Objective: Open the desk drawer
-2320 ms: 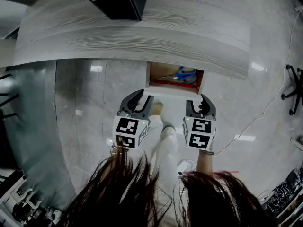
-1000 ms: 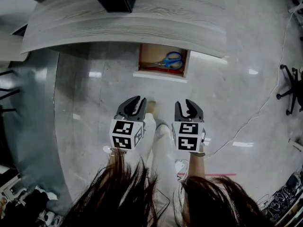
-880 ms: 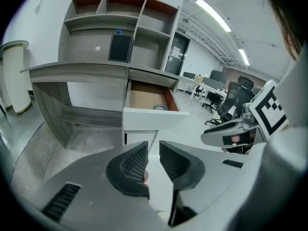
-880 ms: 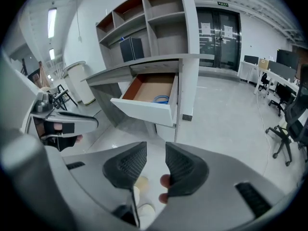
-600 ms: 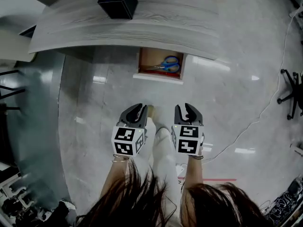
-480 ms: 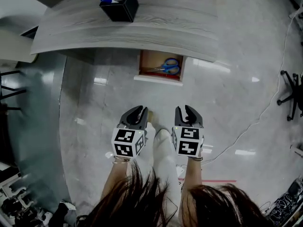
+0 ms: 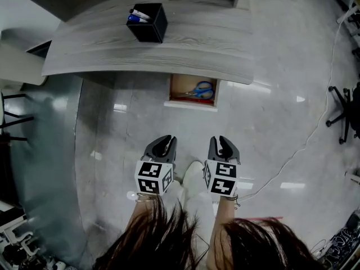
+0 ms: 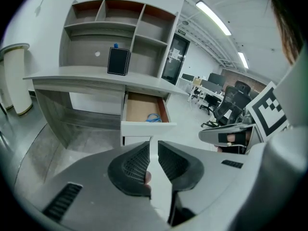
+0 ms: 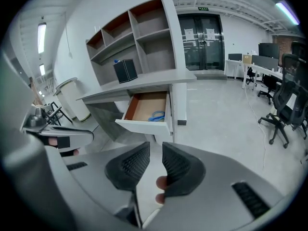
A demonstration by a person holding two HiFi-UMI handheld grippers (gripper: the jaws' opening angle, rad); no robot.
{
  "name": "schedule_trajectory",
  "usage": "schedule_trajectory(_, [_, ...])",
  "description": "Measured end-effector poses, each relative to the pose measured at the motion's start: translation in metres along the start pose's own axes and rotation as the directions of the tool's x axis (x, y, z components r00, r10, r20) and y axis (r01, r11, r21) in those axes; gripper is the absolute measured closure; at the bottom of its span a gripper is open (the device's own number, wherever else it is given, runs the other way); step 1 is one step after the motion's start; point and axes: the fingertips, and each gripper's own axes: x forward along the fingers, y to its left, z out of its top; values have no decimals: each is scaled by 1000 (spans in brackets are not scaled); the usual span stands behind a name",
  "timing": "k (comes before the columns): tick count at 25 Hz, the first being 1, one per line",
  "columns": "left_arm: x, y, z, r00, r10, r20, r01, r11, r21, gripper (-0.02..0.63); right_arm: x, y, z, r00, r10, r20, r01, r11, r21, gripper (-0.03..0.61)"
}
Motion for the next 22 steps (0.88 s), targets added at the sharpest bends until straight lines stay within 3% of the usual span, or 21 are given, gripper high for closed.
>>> schedule_trajectory(17, [-65,6,5,1000,-11,15,10,999,48,566,-57,43,15,998,-54,33,54,999,-1,497])
schedule_trajectory(22, [-92,1,7,999,-13,39,10,998,67,577,-75,51,24,996,-67,52,69,997,-47,500])
